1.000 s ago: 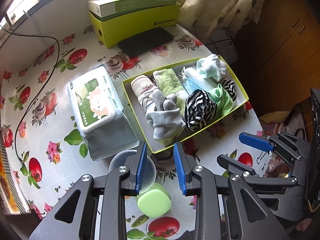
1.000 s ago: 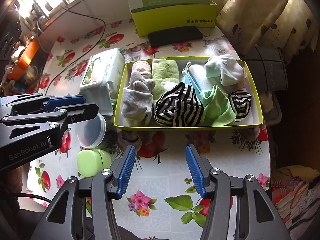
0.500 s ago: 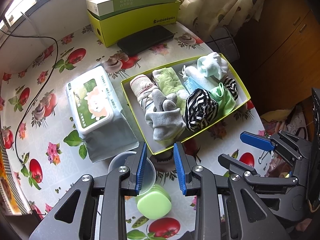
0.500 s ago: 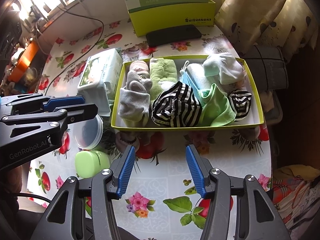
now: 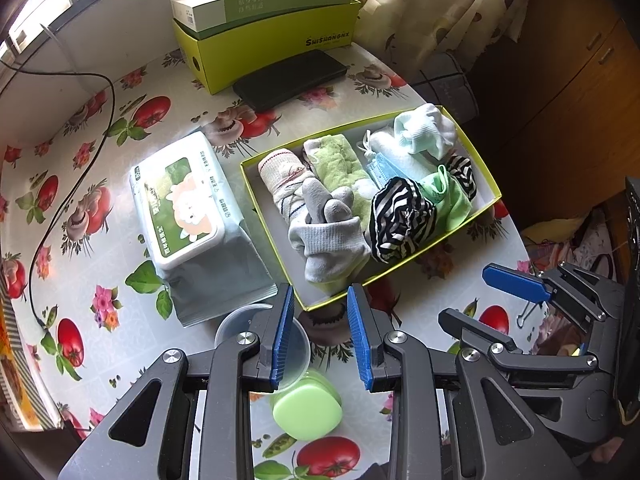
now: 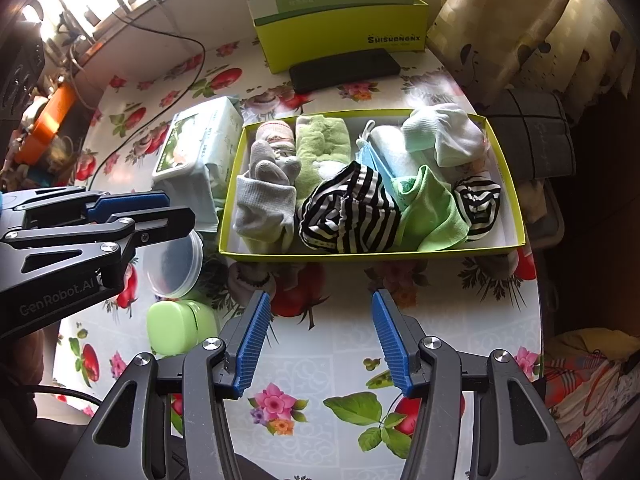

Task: Organize soft objects

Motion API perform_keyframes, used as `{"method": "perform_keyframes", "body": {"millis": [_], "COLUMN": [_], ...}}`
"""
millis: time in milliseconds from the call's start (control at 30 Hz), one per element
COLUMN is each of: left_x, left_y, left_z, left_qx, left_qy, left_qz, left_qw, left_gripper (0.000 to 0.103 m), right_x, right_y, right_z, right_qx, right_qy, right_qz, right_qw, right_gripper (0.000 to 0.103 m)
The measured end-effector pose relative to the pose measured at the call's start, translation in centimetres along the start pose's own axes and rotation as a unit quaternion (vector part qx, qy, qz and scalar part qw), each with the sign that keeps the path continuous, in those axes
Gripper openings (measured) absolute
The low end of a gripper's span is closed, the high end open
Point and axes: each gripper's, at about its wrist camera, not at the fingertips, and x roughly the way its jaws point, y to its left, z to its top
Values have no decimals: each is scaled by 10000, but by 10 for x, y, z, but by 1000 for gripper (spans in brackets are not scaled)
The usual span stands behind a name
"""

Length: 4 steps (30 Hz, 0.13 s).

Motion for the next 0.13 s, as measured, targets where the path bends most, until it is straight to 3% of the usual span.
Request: {"method": "perform_keyframes", "body": {"millis": [133], "left_x": [-1], "left_y": [2], "left_z": [1], "left_qx": [-25], "left_qy": [4], "left_qz": [-2], "left_qw": [10000], "left_gripper": [29], "right_x": [0], "right_y": [0], "right_z": [0], "right_qx": [3], "right_qy": [2], "right_qz": [3], "right_qw": [10000], "right_gripper": [53]}}
